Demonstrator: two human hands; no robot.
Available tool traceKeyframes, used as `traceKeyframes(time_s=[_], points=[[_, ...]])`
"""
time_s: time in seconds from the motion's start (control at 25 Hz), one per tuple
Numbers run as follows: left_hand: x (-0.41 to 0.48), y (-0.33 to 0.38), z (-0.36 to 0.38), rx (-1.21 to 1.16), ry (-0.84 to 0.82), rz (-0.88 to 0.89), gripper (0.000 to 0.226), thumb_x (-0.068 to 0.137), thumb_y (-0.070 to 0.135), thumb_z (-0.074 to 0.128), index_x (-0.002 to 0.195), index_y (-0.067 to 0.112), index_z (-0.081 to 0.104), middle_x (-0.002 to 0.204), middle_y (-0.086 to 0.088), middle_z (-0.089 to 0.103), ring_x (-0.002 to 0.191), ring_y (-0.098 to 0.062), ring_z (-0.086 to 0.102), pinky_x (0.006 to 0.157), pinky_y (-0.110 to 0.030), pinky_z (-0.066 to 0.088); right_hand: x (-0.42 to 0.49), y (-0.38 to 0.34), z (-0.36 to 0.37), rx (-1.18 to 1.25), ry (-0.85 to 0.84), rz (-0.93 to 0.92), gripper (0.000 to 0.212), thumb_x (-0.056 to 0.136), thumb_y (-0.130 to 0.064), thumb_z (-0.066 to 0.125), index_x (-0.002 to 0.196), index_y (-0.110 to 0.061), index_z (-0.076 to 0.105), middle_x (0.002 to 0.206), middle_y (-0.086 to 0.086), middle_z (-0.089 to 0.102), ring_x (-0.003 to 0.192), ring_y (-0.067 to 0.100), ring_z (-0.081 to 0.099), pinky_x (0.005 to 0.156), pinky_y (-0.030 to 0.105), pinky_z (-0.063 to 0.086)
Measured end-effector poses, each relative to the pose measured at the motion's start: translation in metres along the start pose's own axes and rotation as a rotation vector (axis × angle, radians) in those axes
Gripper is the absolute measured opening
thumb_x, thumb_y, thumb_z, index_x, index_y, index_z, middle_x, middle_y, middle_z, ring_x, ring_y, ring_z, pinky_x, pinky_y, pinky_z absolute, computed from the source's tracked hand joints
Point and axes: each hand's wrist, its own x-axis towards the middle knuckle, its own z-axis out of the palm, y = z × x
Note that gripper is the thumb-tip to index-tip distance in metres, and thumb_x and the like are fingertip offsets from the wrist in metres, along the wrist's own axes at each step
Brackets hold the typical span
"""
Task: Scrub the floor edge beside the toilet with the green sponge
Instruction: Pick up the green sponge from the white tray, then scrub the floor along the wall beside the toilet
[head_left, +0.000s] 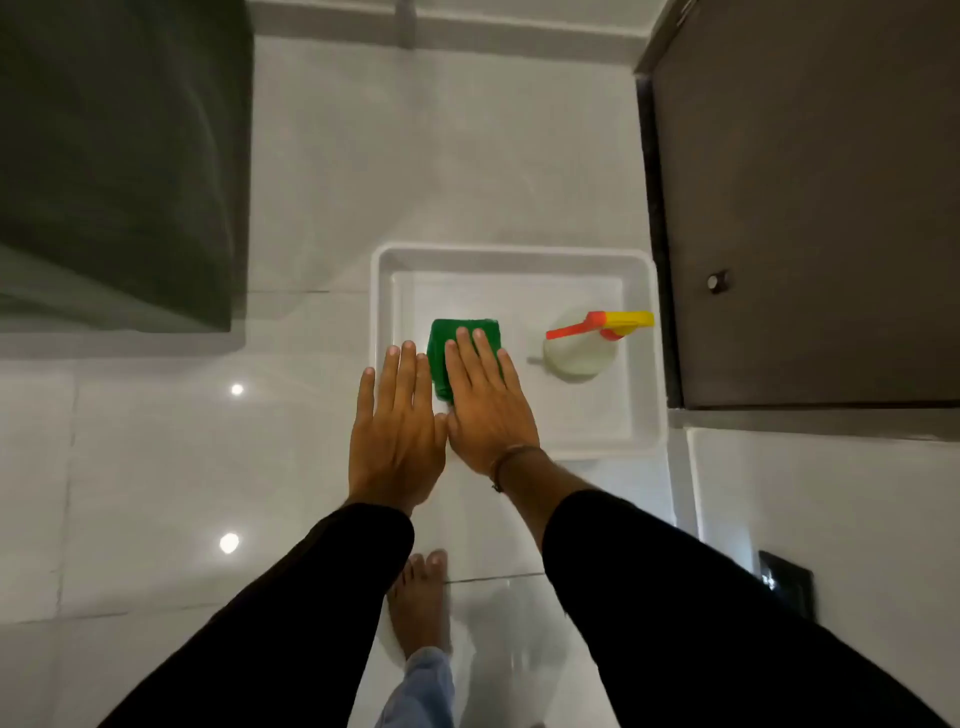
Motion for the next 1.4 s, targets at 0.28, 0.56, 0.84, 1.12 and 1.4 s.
traceKeyframes(time_s=[0.28, 0.56, 0.84, 1.12, 1.4], points=[[0.023, -0.012, 0.035, -0.044, -0.030, 0.030, 0.072, 0.118, 0.040, 0.006, 0.178, 0.003, -0.008, 0.187, -0.022, -0.012, 0.175, -0.040, -0.012, 0.143, -0.055, -0.003, 0.053, 0.012, 0.039, -0.070, -0.023, -0.031, 0.093, 0.094, -0.036, 0.055, 0.164, -0.006, 0.001, 0.174, 0.016, -0.002, 0.161, 0.033, -0.004, 0.131, 0.052, 0.007], [0.022, -0.010, 0.035, 0.001, -0.044, 0.024, 0.076, 0.113, 0.041, -0.003, 0.177, 0.002, -0.009, 0.187, -0.023, -0.013, 0.175, -0.040, -0.012, 0.143, -0.055, -0.004, 0.061, 0.018, 0.052, -0.124, 0.060, -0.033, 0.060, 0.109, -0.020, 0.025, 0.163, -0.003, 0.007, 0.172, 0.019, 0.009, 0.160, 0.036, 0.008, 0.130, 0.050, 0.013], [-0.028, 0.010, 0.018, -0.015, 0.140, 0.040, 0.070, 0.115, 0.032, 0.041, 0.173, -0.006, 0.029, 0.183, -0.029, 0.022, 0.172, -0.044, 0.022, 0.140, -0.061, 0.024, -0.010, 0.029, -0.006, -0.004, 0.274, -0.127, 0.048, 0.107, -0.007, 0.032, 0.154, 0.004, 0.038, 0.159, 0.025, 0.041, 0.151, 0.040, 0.036, 0.124, 0.049, 0.033], [-0.136, 0.088, 0.025, 0.030, 0.049, 0.141, 0.076, 0.107, 0.039, 0.032, 0.167, -0.007, 0.043, 0.178, -0.029, 0.036, 0.165, -0.046, 0.038, 0.133, -0.065, 0.037, -0.227, 0.052, 0.008, 0.053, 0.257, -0.047, 0.076, 0.089, -0.018, 0.065, 0.156, -0.006, 0.032, 0.160, 0.014, 0.036, 0.150, 0.032, 0.033, 0.122, 0.047, 0.029], [-0.235, 0.177, 0.117, 0.026, 0.020, 0.220, 0.076, 0.104, 0.037, 0.037, 0.162, -0.011, 0.048, 0.173, -0.031, 0.043, 0.160, -0.047, 0.045, 0.127, -0.067, 0.042, -0.382, 0.096, 0.127, 0.161, 0.092, 0.139, 0.080, 0.079, -0.007, 0.073, 0.153, -0.005, 0.042, 0.158, 0.014, 0.047, 0.149, 0.034, 0.042, 0.118, 0.046, 0.043]])
